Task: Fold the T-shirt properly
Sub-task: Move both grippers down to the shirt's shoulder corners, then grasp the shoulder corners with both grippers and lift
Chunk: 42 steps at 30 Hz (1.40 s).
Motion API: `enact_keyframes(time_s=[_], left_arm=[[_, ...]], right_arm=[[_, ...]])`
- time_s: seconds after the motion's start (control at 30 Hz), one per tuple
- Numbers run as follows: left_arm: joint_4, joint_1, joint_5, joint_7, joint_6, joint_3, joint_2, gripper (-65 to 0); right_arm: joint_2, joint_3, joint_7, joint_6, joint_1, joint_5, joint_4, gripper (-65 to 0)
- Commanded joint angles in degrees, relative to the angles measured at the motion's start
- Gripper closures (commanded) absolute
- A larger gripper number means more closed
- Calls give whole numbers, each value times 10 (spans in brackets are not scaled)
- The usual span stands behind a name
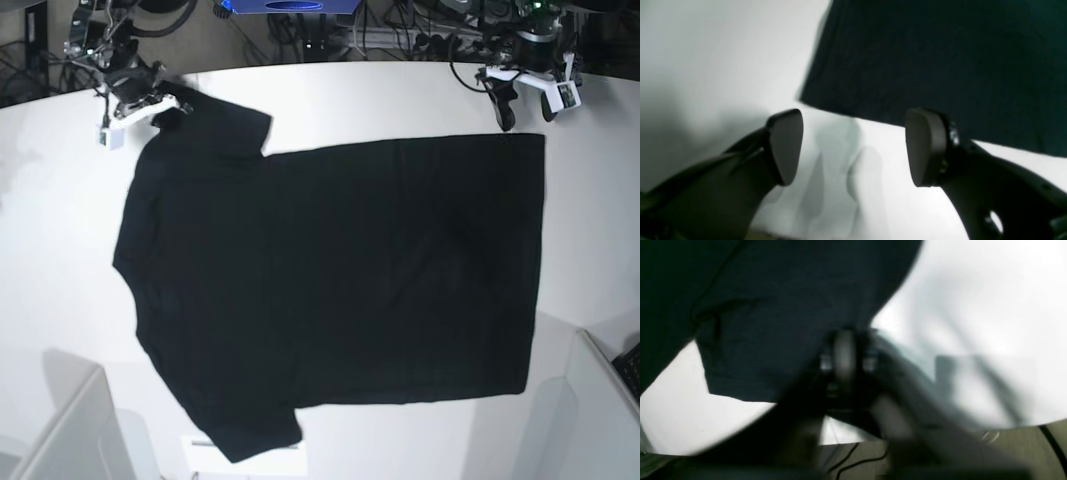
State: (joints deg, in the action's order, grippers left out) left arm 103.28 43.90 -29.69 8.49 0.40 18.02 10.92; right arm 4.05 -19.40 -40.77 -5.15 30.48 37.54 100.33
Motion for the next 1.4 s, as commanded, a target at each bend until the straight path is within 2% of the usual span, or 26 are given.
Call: enact_keyframes(time_s=[0.0,0.13,0.37,0.53,0.67,0.97,1.13,1.2,1.23,1.27,1.37], left_arm=[[2,0,-1,-3,-1,3,2,-449],[-14,-22,-1,18,-1,4,0,-449],[-58,-52,-3,18,-1,9,0,-448],[-98,-69,-84,19,-1,72,-8,-448],[-105,-81,-95,19,-1,62,4,-448],[-108,-116,-95,20,-1,15,6,-448],[-140,-151,-95,90,-1,22,5,-443],[-143,-155,-95,107,-1,39,5,-397],[-142,-155,-95,111,-1,44,4,-342],[-141,-155,-95,112,-1,44,4,-281],[-141,-155,-95,112,-1,47,5,-39]], right_arm=[[2,1,-22,3,2,-8,-6,0],[2,1,-22,3,0,-8,-21,0],[3,1,-22,3,-1,-8,-21,0],[3,1,-22,3,-1,-8,-20,0],[3,1,-22,3,-1,-8,-19,0],[3,1,-22,3,-1,-8,-19,0],[3,1,-22,3,0,-8,-19,0],[3,1,-22,3,1,-8,-19,0],[3,1,-22,3,1,-8,-19,0],[3,1,-22,3,1,-8,-20,0],[3,1,-22,3,0,-8,-20,0]])
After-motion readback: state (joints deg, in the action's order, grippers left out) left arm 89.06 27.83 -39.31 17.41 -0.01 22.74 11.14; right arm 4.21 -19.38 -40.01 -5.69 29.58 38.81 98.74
